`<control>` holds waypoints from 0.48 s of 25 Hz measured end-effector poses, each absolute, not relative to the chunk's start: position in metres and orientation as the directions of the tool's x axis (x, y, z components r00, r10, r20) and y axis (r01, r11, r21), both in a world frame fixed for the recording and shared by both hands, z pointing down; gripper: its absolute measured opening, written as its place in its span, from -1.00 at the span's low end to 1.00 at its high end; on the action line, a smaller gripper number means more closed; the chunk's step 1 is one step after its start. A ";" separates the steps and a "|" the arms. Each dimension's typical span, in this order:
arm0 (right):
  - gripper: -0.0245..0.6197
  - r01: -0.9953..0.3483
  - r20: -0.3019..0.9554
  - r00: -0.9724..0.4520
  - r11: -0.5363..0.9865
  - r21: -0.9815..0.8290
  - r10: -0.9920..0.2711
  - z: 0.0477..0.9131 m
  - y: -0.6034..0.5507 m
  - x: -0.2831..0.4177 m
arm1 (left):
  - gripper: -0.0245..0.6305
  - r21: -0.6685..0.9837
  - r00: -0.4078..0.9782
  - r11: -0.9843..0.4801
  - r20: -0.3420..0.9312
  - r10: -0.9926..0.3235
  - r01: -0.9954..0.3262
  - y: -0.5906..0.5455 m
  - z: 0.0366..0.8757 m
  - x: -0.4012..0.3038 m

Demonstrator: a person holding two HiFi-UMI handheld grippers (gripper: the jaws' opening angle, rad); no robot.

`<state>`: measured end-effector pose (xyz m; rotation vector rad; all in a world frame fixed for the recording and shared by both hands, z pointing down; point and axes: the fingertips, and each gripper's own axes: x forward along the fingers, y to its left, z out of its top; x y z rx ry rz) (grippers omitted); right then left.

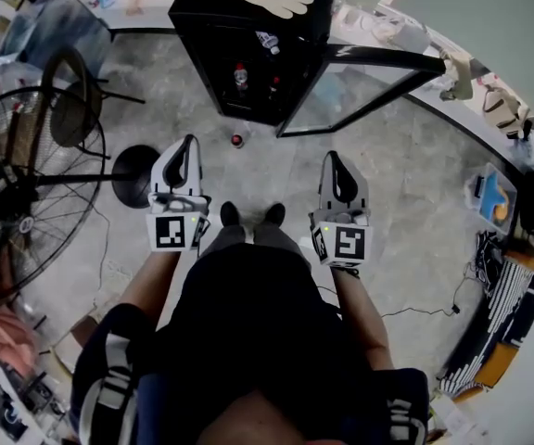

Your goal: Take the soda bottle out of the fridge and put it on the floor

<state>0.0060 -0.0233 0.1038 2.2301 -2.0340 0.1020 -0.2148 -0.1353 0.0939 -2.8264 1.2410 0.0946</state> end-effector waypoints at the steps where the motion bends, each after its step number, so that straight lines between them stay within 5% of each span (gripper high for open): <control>1: -0.87 -0.995 0.135 0.096 -0.091 0.045 -0.986 0.104 -0.022 0.007 | -0.85 -0.024 0.675 -0.675 -0.077 -0.734 -0.737 -0.134 0.094 -0.215; 12: -0.87 -0.986 0.152 0.151 -0.138 0.089 -0.977 0.105 -0.013 0.007 | -0.85 -0.028 0.665 -0.665 -0.068 -0.744 -0.746 -0.132 0.092 -0.218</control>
